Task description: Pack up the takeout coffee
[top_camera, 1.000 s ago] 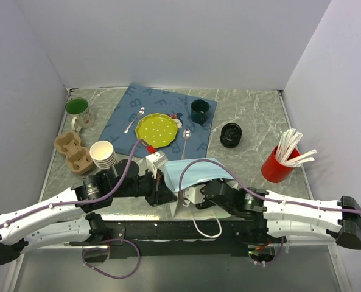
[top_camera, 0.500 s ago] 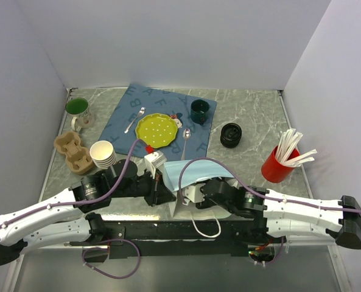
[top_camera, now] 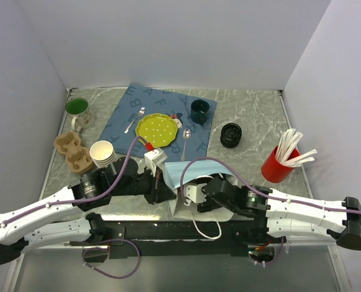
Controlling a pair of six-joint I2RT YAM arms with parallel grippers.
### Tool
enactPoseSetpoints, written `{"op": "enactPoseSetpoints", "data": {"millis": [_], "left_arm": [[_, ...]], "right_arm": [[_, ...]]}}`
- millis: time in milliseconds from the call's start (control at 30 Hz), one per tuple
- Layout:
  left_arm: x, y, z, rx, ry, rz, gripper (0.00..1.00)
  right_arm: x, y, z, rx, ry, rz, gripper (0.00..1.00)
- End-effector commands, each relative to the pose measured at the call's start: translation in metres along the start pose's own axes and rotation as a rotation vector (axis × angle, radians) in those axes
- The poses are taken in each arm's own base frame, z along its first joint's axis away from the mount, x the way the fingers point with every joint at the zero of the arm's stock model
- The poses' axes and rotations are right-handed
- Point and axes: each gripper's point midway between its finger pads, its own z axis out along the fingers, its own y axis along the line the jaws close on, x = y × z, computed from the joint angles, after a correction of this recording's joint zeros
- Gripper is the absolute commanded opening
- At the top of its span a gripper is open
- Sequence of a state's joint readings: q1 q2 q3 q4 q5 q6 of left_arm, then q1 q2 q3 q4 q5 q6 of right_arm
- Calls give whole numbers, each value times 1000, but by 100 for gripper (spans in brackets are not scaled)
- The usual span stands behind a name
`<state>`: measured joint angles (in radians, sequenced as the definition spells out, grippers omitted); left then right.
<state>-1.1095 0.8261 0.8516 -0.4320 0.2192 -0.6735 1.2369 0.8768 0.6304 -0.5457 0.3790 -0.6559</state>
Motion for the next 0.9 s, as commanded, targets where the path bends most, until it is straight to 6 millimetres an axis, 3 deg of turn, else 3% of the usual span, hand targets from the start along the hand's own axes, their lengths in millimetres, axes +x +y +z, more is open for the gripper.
{"op": "enactPoseSetpoints", "data": {"millis": [0, 633, 867], "left_arm": [[-15, -19, -6, 48, -26, 13, 1], [-21, -16, 9, 1, 0, -7, 1], [-23, -14, 10, -19, 3, -21, 1]], "right_arm": [[-8, -14, -11, 25, -25, 28, 100], [-23, -24, -29, 0, -78, 38, 91], [-41, -36, -40, 7, -146, 64, 90]]}}
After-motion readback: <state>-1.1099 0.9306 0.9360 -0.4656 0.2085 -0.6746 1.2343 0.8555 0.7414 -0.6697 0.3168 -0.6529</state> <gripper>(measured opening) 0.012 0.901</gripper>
